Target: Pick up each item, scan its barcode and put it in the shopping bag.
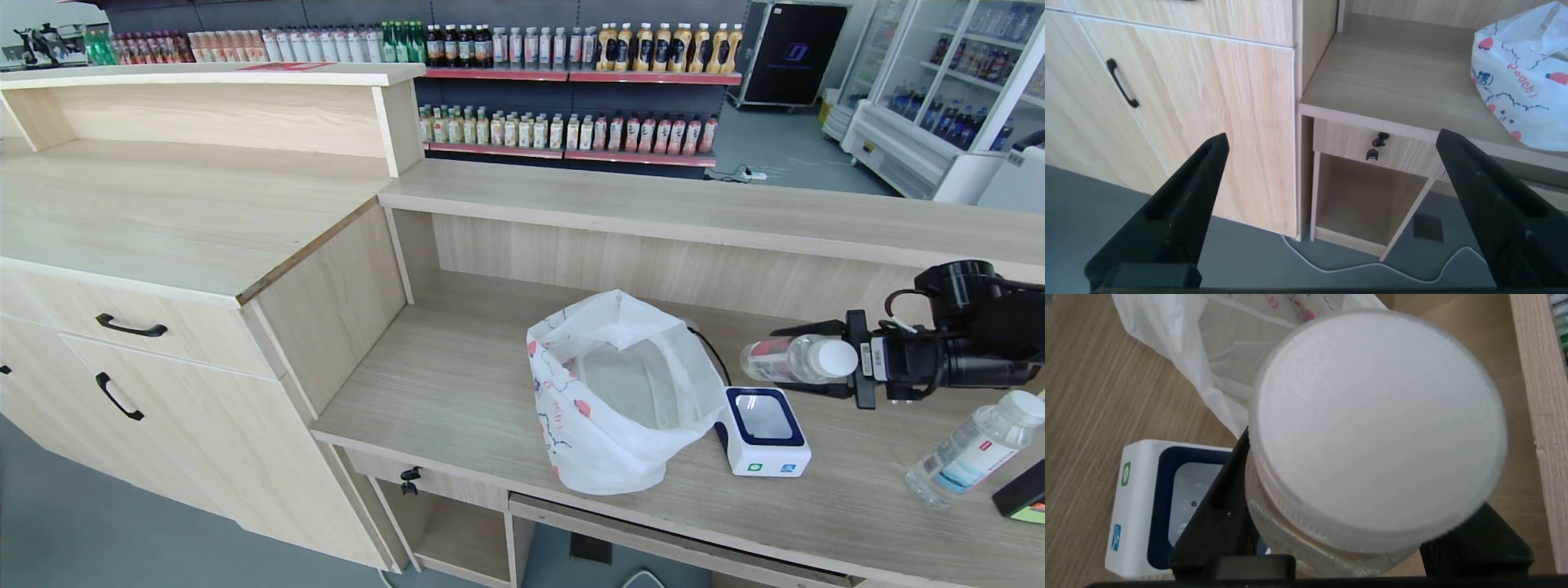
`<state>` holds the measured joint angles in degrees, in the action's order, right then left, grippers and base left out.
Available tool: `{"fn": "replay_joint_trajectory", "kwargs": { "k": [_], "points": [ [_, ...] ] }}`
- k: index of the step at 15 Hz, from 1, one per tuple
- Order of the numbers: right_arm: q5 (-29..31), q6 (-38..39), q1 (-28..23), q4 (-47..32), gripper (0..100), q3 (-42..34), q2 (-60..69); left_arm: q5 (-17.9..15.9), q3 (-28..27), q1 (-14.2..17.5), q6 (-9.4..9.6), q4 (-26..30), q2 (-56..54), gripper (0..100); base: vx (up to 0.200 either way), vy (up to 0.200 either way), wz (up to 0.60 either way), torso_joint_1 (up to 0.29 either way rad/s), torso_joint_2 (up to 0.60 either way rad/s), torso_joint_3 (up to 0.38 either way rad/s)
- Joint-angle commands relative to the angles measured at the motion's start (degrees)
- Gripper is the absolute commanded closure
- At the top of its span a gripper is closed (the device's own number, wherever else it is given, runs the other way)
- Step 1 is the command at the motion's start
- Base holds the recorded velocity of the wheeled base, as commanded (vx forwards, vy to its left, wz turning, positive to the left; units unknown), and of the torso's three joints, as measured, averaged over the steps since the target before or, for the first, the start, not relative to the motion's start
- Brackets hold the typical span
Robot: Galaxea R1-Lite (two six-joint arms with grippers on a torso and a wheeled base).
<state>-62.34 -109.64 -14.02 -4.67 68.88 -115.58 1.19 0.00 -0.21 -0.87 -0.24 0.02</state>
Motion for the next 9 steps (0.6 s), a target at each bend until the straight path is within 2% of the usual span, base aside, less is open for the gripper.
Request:
{"fn": "replay_joint_trajectory", "kwargs": {
  "k": [1, 3, 9],
  "points": [
    [0.0, -0.9, -0.8, -1.0, 100, 0.1, -0.1, 0.0, 0.0, 0.0, -0.01, 0.0, 0.0, 0, 0.0, 0.0, 0.0, 0.0, 0.0, 0.0],
    [0.0, -3.4, -1.7, -2.5, 100, 1.0, -0.2, 0.0, 0.0, 0.0, -0.01, 0.0, 0.0, 0, 0.0, 0.0, 0.0, 0.0, 0.0, 0.0],
    [-0.6, -3.7, -1.6, -4.9, 100, 2.0, -0.4, 0.0, 0.0, 0.0, -0.01, 0.0, 0.0, 0, 0.0, 0.0, 0.0, 0.0, 0.0, 0.0]
  ]
}}
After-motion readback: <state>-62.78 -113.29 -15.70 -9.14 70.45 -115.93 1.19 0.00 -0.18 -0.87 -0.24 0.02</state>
